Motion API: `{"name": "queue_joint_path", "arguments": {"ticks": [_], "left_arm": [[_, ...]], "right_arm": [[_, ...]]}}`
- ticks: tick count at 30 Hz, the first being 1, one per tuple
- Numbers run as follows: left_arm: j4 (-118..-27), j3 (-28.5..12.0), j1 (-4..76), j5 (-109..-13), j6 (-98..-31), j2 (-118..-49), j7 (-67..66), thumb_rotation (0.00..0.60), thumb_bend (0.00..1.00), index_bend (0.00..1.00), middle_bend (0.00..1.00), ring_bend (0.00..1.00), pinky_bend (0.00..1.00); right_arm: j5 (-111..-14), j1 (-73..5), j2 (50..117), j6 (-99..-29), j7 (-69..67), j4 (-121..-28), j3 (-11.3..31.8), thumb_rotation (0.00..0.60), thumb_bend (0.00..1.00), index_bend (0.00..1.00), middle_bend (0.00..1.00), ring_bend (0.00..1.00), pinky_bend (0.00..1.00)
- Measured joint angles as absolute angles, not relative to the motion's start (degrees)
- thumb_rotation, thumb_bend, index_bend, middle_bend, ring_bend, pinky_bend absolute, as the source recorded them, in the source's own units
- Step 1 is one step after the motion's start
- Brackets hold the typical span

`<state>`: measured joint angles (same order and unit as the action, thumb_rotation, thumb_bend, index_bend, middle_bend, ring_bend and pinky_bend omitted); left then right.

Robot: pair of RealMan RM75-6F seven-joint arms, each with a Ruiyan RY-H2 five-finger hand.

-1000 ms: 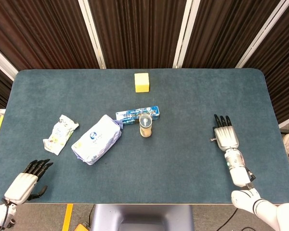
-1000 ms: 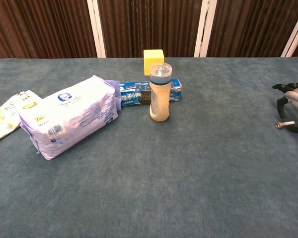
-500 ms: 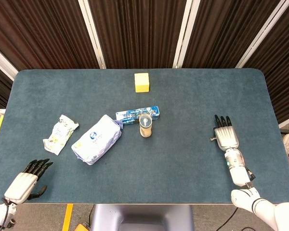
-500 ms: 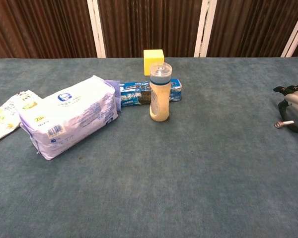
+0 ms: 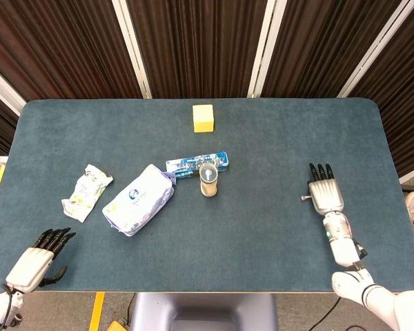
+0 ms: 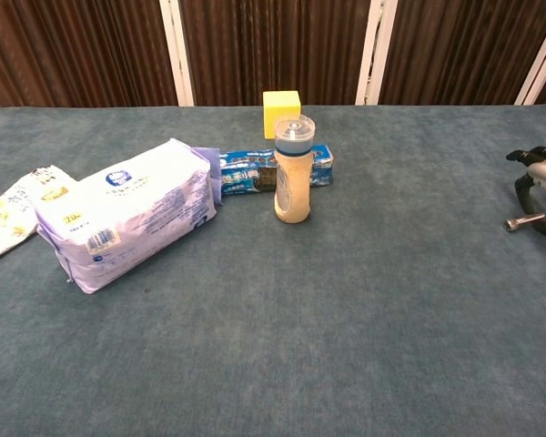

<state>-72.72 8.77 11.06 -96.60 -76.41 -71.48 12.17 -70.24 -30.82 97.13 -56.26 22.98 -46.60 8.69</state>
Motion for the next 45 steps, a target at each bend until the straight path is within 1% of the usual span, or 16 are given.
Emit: {"name": "queue_joint_path", "arguments": {"ticks": [8,10,14,18,21,26,36,41,45], "left_arm": [[-73.0,9.0,11.0,-97.0,-76.7,-71.4,12.1,0.600,0.44,0.00,0.00,0.00,0.05],[-73.1,9.1,11.0,-97.3,-77.0,-71.3,12.2,0.600,0.44,0.00,0.00,0.00,0.05],[-73.3,9.3,10.9,-97.6,-77.6,-70.9,12.6,0.600,0.44,0.00,0.00,0.00,0.05],[-73.3,9.2,10.7,-97.7,-78.3,-70.5,13.3,0.600,0.44,0.00,0.00,0.00,0.05],[-73.4,9.3,10.7,-97.9,-78.6,-70.3,13.6,0.600,0.44,0.00,0.00,0.00,0.05],[-73.4,9.4,10.6,-98.0,-78.7,-70.2,13.6,0.600,0.44,0.00,0.00,0.00,0.05],[-73.5,9.4,10.7,-97.9,-78.2,-70.5,12.9,0.600,0.44,0.00,0.00,0.00,0.05],[-73.6,9.5,10.7,-97.9,-78.2,-70.4,12.8,0.600,0.44,0.00,0.00,0.00,0.05],[-73.5,9.4,10.7,-97.9,-78.1,-70.5,12.9,0.600,0.44,0.00,0.00,0.00,0.05]], "right_arm": [[-72.2,-30.8,95.3,-59.6,30.9,-47.7,7.6,0.600,0.46,0.76,0.14,0.00,0.00],[-72.7,-30.8,94.9,-60.2,34.6,-47.6,7.1,0.600,0.47,0.77,0.14,0.00,0.00],[-72.9,-30.9,94.5,-61.0,47.5,-47.6,6.0,0.600,0.47,0.78,0.14,0.00,0.00],[-72.0,-30.7,93.8,-61.8,62.1,-50.2,5.4,0.600,0.47,0.78,0.14,0.00,0.00],[-70.4,-30.3,93.3,-62.0,67.5,-53.0,5.1,0.600,0.47,0.78,0.14,0.00,0.00],[-69.3,-29.8,93.3,-61.7,66.8,-54.0,4.8,0.600,0.47,0.78,0.14,0.00,0.00],[-67.7,-28.8,93.5,-60.8,57.3,-54.0,6.0,0.600,0.47,0.78,0.14,0.00,0.00],[-67.4,-28.7,93.9,-60.4,56.1,-52.9,6.0,0.600,0.47,0.77,0.14,0.00,0.00],[-67.5,-28.8,94.0,-60.4,55.8,-52.6,5.9,0.600,0.47,0.74,0.14,0.00,0.00]]}}
